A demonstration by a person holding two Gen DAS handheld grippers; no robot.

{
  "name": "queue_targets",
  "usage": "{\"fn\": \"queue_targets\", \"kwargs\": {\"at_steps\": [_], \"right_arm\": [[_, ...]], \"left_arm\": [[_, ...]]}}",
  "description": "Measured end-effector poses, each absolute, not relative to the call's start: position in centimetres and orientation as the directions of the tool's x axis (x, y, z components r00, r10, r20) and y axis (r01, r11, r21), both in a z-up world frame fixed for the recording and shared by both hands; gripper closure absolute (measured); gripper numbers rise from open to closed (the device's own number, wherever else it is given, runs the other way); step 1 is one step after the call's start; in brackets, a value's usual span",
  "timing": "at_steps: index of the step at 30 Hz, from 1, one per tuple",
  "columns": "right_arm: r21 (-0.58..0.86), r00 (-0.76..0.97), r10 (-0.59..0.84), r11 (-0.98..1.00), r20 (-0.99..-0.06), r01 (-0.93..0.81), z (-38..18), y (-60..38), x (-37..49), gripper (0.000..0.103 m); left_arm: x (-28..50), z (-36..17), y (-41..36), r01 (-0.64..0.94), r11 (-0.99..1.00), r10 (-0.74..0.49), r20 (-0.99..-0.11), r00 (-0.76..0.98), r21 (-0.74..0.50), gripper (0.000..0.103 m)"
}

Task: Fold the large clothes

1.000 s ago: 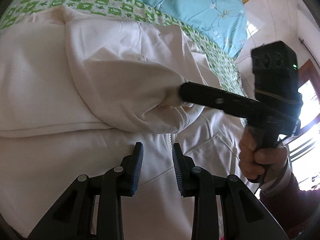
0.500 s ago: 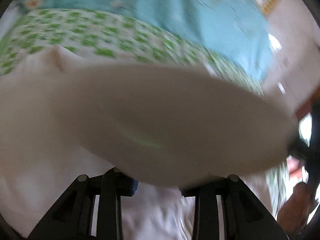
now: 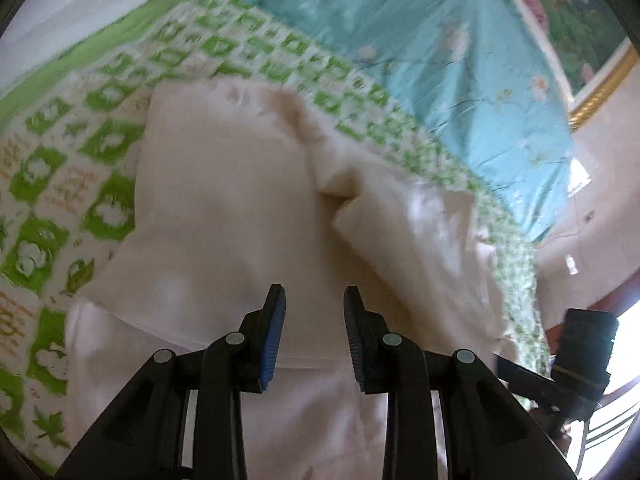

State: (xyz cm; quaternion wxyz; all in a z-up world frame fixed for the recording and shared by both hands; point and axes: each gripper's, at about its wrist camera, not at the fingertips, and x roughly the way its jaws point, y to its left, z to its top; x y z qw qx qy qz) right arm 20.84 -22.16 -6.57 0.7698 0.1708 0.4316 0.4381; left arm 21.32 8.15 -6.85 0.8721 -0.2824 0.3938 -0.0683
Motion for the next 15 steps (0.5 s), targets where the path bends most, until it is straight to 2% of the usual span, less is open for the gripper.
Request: {"fn": "queue_targets", "kwargs": {"at_steps": [2,4,6,8,10,13,14,15], "right_arm": [[0.669,0.275,0.835,0.548,-0.477,-0.503,-6.3,-23.7,20.9,0.057],[0.697,0.318,0.838,0.546,-0.444,-0.465,-6.2,-25.2,21.5,0.057],[0.711,0.363,0.821,0.565,-0.440,-0.418,-6.3,-26.2,22.2,0.057],[0.709,0.399,0.791,0.602,-0.465,-0.367,-6.7,-26.7,23.4,0.057],[0.694,0.418,0.756,0.643,-0.505,-0.324,-7.2,-26.7,24.3,0.057],[0.587,0.451,0.620,0.776,-0.642,-0.231,-8.5,-26.8,25.3,0.057],[0.566,0.453,0.596,0.795,-0.663,-0.217,-9.0,-27.0,25.4,0.059],[0.562,0.452,0.590,0.800,-0.669,-0.213,-9.2,-27.1,25.4,0.059]], "left_arm": [[21.4,-4.8,6.9,-0.019,0.832,-0.389,-0.607,0.693,-0.554,0.073],[22.0,-3.0,5.0,0.071,0.836,-0.436,-0.579,0.690,-0.545,0.067],[22.9,-1.8,2.6,0.166,0.831,-0.489,-0.553,0.675,-0.531,0.057],[24.2,-2.1,1.0,0.195,0.843,-0.494,-0.578,0.650,-0.502,0.051],[25.5,-4.1,0.3,0.139,0.895,-0.412,-0.665,0.623,-0.424,0.055],[26.5,-7.9,1.6,0.057,0.924,-0.342,-0.752,0.563,-0.378,0.056],[26.5,-8.8,2.2,0.047,0.924,-0.341,-0.760,0.553,-0.381,0.066],[26.1,-9.2,2.6,0.052,0.919,-0.351,-0.750,0.561,-0.391,0.070]]}}
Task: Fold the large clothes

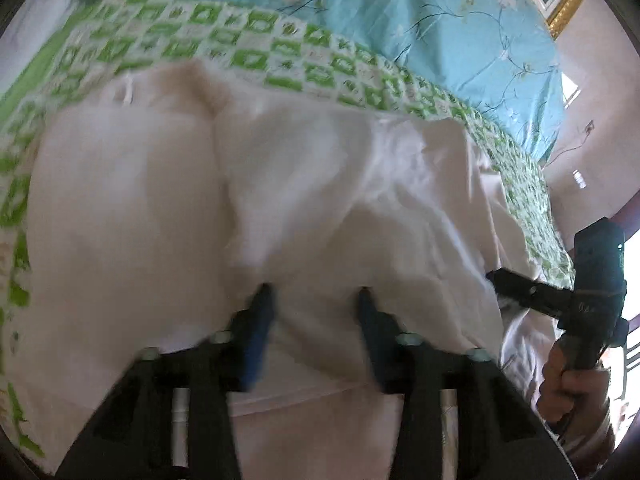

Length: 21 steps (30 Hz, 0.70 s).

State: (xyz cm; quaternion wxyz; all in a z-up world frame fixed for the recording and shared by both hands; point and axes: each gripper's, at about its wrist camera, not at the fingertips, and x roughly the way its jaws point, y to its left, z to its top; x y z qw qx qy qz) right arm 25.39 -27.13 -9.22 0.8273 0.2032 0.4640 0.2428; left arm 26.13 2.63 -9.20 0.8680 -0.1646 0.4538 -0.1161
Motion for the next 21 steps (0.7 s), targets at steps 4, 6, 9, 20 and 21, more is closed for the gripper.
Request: {"fn": "queue_targets", "kwargs": {"at_steps": [4,6,9,20,21], "right_arm": [[0.549,0.460,0.584,0.805,-0.669,-0.224,-9.0,-27.3,24.8,0.058],[0.561,0.473,0.592,0.797,-0.652,-0.225,-8.5,-27.6,24.2,0.057],[0.561,0.493,0.604,0.788,-0.626,-0.253,-7.0,-28.5,22.4,0.057],[0.453,0.622,0.436,0.880,-0.651,-0.143,-5.4,-40.0,12.4,0.043],[0.449,0.623,0.424,0.884,-0.657,-0.128,-5.7,-40.9,11.6,0.043]], "left_arm": [[25.6,-9.0,3.0,0.057,0.916,-0.356,-0.742,0.567,-0.396,0.070],[25.0,-8.7,3.0,0.056,0.921,-0.346,-0.746,0.569,-0.385,0.068],[22.1,-7.5,3.9,0.054,0.926,-0.333,-0.742,0.582,-0.373,0.057],[7.2,-7.2,12.8,-0.114,0.929,-0.212,-0.759,0.616,-0.351,0.023],[6.1,-7.8,13.6,-0.126,0.922,-0.220,-0.765,0.605,-0.365,0.023]]}}
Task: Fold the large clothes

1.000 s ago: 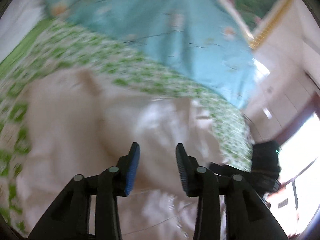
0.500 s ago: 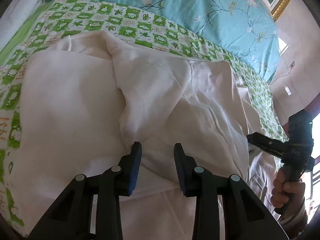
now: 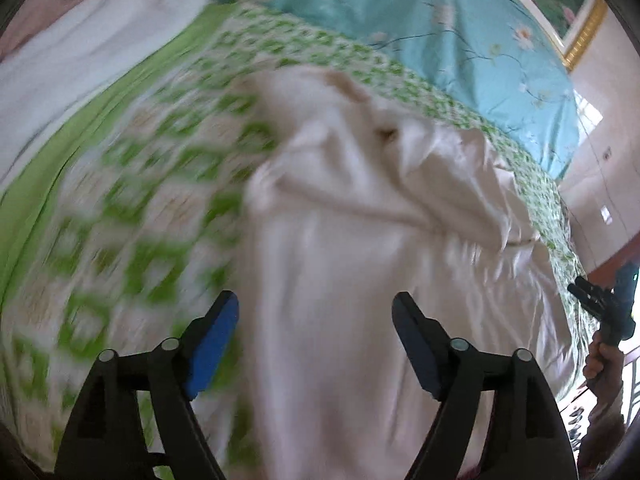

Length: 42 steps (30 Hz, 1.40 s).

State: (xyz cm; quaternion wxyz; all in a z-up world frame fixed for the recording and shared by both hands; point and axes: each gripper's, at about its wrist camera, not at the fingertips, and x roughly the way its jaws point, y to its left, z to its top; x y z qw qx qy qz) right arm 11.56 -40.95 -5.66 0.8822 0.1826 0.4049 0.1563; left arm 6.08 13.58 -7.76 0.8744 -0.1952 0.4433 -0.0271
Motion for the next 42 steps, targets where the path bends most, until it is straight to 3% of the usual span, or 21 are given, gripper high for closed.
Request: {"fn": "queue_targets", "kwargs": {"at_steps": [4,9,13,15,17,19,22,24,25,28,35,42], "right_arm": [[0.471,0.603,0.398,0.881,-0.691,-0.042,-8.0,-44.6,7.8,0.043],[0.687,0.458,0.654,0.717,-0.602,-0.120,-11.4,-44.5,4.5,0.043],[0.697,0.421,0.708,0.685,-0.567,-0.212,-11.6,-42.5,2.8,0.043],[0.716,0.416,0.728,0.662,-0.544,-0.222,-11.8,-41.9,2.8,0.049],[0.730,0.401,0.745,0.644,-0.533,-0.227,-12.2,-41.5,2.8,0.066],[0.726,0.401,0.742,0.649,-0.537,-0.228,-12.5,-41.0,2.7,0.071],[0.730,0.428,0.734,0.649,-0.527,-0.214,-13.0,-41.0,2.7,0.086],[0.731,0.441,0.727,0.651,-0.526,-0.202,-13.3,-40.8,2.7,0.091],[0.727,0.444,0.725,0.655,-0.527,-0.207,-13.2,-40.7,2.6,0.092],[0.721,0.442,0.733,0.651,-0.516,-0.237,-12.5,-40.6,2.1,0.093],[0.762,0.478,0.794,0.558,-0.375,-0.329,-8.3,-40.4,3.0,0.094],[0.758,0.551,0.783,0.537,-0.287,-0.369,-4.0,-39.8,7.9,0.094]], "left_arm": [[1.7,-10.4,14.8,-0.146,0.882,-0.303,-0.776,0.554,-0.449,0.023],[-3.0,-12.2,13.3,-0.064,0.722,-0.548,-0.627,0.554,-0.689,0.017],[-4.5,-12.9,11.4,-0.043,0.718,-0.560,-0.614,0.556,-0.694,0.018],[-4.7,-12.7,10.6,-0.017,0.733,-0.562,-0.621,0.546,-0.680,0.019],[-4.6,-12.6,9.9,0.003,0.747,-0.565,-0.632,0.530,-0.665,0.027],[-4.8,-12.7,9.5,0.013,0.774,-0.544,-0.654,0.525,-0.633,0.036],[-4.2,-12.7,9.1,0.007,0.786,-0.528,-0.666,0.526,-0.618,0.061],[-3.6,-12.8,8.5,0.022,0.785,-0.541,-0.669,0.509,-0.619,0.093],[-3.6,-12.7,8.3,0.030,0.792,-0.538,-0.674,0.506,-0.610,0.097],[-3.5,-11.8,7.9,0.047,0.811,-0.517,-0.676,0.525,-0.584,0.098],[-2.6,-6.8,8.2,0.111,0.799,-0.518,-0.582,0.628,-0.591,0.098],[3.3,-2.6,10.4,0.097,0.784,-0.468,-0.480,0.742,-0.613,0.098]]}}
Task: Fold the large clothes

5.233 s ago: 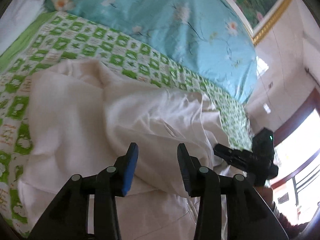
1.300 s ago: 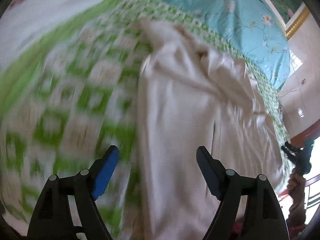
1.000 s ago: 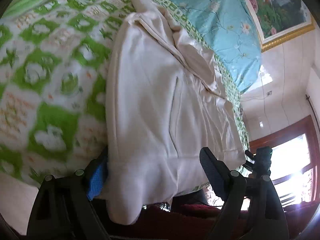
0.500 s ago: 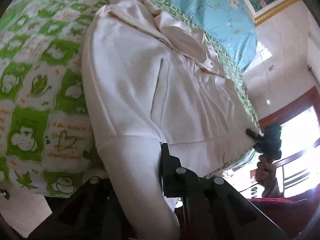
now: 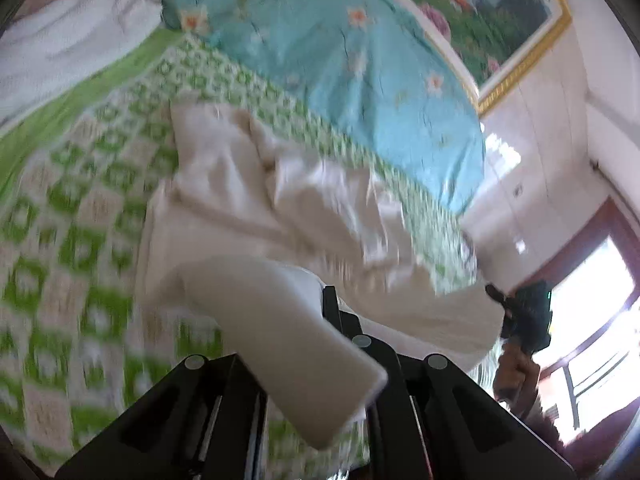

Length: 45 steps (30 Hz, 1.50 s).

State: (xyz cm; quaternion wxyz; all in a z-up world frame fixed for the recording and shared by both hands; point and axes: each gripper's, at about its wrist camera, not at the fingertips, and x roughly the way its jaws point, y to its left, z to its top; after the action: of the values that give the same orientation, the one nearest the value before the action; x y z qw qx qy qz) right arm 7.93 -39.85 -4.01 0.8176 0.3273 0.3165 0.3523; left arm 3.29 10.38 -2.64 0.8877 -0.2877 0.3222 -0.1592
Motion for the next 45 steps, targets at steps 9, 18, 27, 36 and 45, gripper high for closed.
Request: {"fn": "queue_targets", "kwargs": {"at_steps": [9,18,27,36,45], "right_arm": [[0.690,0.612,0.701,0.646,-0.366,-0.327,-1.2,-37.5,19.7,0.094],[0.637,0.574,0.591,0.756,-0.566,-0.150,-6.2,-35.5,30.8,0.094],[0.698,0.511,0.625,0.713,-0.591,-0.065,-9.2,-35.6,34.5,0.086],[0.730,0.653,0.591,0.678,-0.474,-0.084,-4.9,-39.7,31.3,0.036],[0.545,0.536,0.613,0.782,-0.581,-0.303,-4.6,-33.0,27.6,0.060]], "left_arm": [[15.0,-1.1,12.2,0.039,0.806,-0.384,-0.472,0.793,-0.590,0.098],[25.7,-6.4,14.0,-0.096,0.798,-0.342,-0.578,0.741,-0.595,0.097],[29.5,-10.5,14.9,-0.135,0.768,-0.378,-0.613,0.694,-0.626,0.090],[24.0,-6.8,17.2,-0.169,0.774,-0.266,-0.555,0.789,-0.611,0.036],[24.7,-7.8,4.3,0.134,0.844,-0.487,-0.635,0.600,-0.520,0.036]]}}
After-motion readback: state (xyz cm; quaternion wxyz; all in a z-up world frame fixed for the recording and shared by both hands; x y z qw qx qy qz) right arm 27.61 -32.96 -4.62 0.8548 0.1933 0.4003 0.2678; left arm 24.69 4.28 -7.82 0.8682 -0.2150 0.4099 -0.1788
